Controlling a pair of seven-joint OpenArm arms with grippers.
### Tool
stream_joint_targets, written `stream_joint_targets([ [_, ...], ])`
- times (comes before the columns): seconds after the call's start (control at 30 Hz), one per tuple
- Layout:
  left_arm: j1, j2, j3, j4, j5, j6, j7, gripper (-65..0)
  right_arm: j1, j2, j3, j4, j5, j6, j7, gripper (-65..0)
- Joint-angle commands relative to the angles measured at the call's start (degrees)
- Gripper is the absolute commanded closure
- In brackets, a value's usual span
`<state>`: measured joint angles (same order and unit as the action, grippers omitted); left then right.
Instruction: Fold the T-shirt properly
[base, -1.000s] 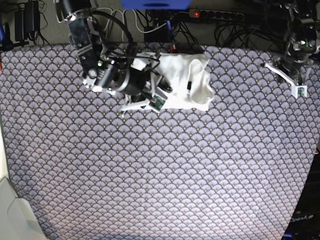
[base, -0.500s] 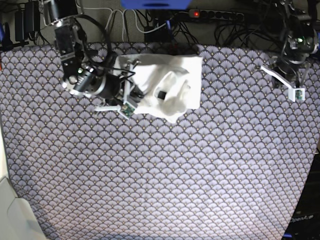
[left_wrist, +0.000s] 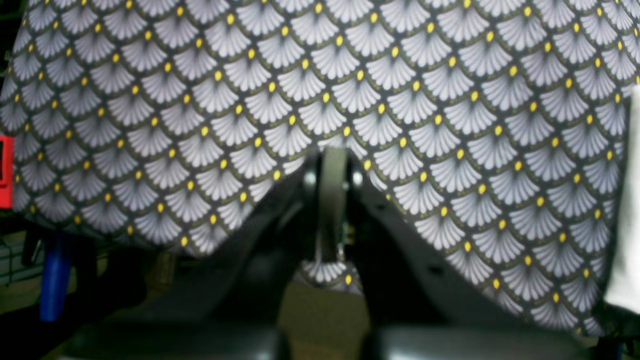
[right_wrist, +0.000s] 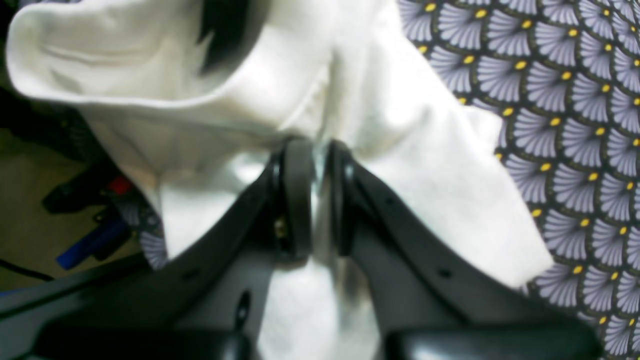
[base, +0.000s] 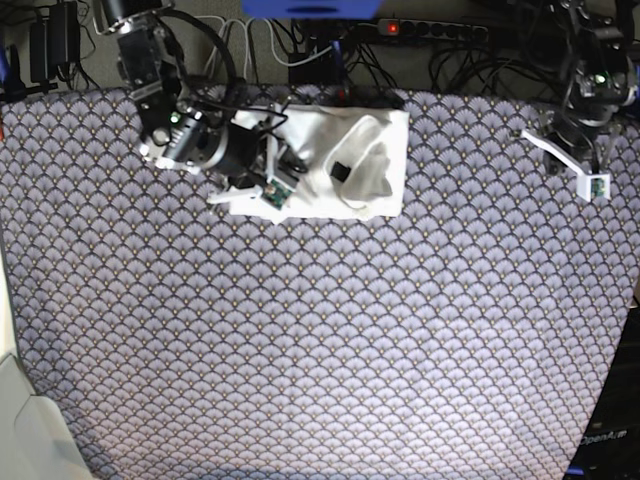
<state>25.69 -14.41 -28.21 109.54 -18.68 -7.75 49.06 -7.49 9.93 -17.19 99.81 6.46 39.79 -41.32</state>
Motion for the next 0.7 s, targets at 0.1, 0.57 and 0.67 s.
stream_joint_targets([
  [0.1,0.11,-0.57,-0.5,0.84,-0.09,0.06,-1.1,-0.4,0.94,-0.75,0.09,3.44,0.97,0.21,0.57,-5.9],
  [0.57,0.99,-0.66,-0.67,0.84,-0.09,0.06,-1.1,-0.4,4.98,-3.03,-5.01,5.11,0.88,0.21,-2.42,-6.0],
  [0.67,2.13,-0.84,-0.67,0.93,-0.09,0.06,-1.28,-0.4,6.65,-3.82,-6.24,2.3,0.88,0.21,-2.33,-5.9],
])
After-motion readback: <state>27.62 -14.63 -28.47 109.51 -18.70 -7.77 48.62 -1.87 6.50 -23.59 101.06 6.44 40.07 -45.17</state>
